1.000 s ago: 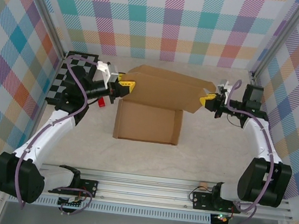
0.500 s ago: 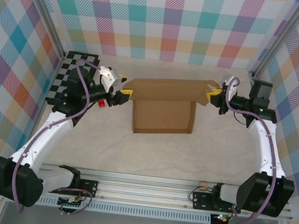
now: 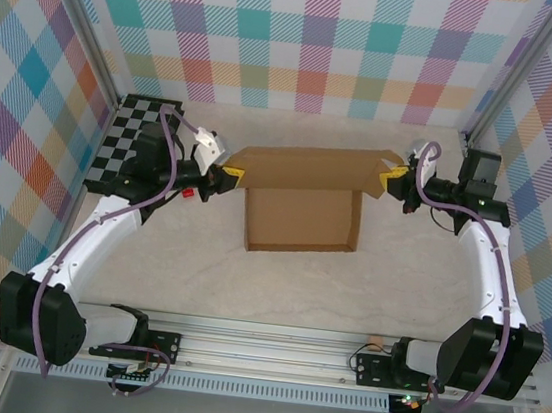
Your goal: Fold the paper box
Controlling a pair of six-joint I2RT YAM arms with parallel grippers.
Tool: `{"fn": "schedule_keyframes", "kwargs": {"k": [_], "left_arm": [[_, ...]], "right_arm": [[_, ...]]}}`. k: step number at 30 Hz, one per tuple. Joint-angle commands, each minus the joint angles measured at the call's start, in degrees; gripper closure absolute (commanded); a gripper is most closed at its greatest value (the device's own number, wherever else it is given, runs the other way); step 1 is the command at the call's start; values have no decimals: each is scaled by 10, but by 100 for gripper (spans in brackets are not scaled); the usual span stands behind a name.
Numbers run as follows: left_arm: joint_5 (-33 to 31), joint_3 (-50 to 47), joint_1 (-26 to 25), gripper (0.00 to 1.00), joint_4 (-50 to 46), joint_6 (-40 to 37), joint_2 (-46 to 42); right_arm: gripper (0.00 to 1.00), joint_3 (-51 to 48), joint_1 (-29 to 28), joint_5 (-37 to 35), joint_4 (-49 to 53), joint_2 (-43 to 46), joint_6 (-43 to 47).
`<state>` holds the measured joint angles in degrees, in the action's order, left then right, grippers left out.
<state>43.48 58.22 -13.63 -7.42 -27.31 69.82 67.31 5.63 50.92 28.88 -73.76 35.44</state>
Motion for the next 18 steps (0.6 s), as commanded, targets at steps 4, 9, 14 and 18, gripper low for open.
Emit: {"fn": "schedule_keyframes", "kwargs": {"k": [4, 9, 14, 18], "left_arm": [[-15, 35, -18, 96, 15, 36, -4], [-129, 26, -61, 100, 84, 157, 27], [-263, 20, -104, 100, 156, 245, 85], [-354, 37, -113, 100, 192, 308, 137]], "right_arm": [[100, 28, -24, -21, 7, 6, -32], [100, 37, -81, -210, -60, -5, -217], [100, 7, -129, -375, -139, -20, -436], [100, -37, -163, -434, -247, -34, -505]]}}
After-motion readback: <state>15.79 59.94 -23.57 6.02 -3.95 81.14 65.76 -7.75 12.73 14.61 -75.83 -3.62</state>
